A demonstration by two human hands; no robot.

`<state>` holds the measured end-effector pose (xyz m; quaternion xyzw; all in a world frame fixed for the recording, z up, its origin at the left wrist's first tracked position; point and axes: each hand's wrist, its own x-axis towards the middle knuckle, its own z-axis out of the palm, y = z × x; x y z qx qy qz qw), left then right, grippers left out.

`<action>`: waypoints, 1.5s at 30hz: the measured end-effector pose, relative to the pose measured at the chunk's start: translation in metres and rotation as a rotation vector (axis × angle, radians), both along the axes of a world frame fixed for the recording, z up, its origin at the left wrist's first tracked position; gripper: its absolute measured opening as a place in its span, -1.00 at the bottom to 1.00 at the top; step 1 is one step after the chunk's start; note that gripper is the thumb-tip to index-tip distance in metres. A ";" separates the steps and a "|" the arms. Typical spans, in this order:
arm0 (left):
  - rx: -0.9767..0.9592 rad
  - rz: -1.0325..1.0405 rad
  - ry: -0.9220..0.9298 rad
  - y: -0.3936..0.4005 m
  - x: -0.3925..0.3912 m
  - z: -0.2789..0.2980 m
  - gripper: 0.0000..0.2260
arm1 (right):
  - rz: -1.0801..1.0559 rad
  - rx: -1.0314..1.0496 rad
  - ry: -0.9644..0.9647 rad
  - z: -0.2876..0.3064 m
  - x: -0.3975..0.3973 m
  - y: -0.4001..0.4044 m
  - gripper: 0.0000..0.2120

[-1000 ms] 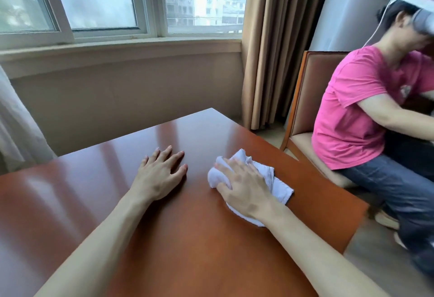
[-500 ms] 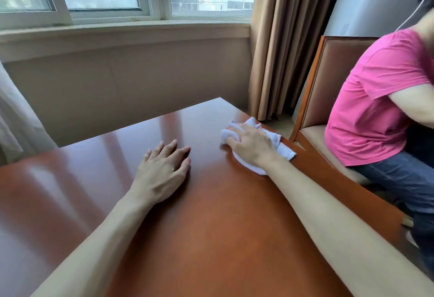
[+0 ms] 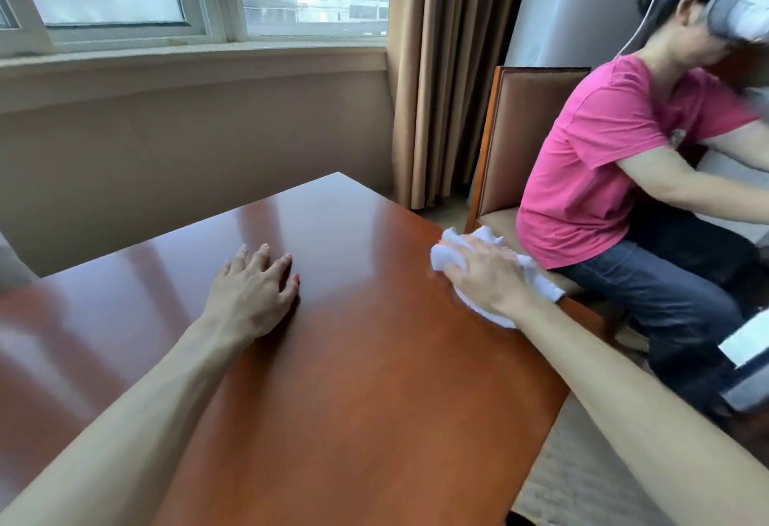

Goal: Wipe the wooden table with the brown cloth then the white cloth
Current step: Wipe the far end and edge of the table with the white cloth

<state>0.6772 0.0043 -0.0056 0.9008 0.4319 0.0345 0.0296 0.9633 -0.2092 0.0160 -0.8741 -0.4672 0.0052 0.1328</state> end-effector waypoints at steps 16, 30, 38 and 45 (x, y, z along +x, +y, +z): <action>-0.029 0.022 -0.135 -0.025 -0.052 0.002 -0.51 | 0.354 0.075 -0.091 -0.018 -0.142 0.030 -0.49; -0.031 0.185 -0.204 -0.002 -0.096 -0.014 -0.45 | 0.405 0.017 0.064 -0.016 -0.169 0.247 -0.48; -0.015 0.210 -0.197 0.003 -0.095 -0.017 -0.37 | 0.347 -0.011 0.047 -0.018 -0.137 0.337 -0.58; -0.127 0.172 -0.359 0.004 -0.100 -0.008 -0.53 | 0.473 -0.013 0.065 -0.018 -0.209 0.185 -0.44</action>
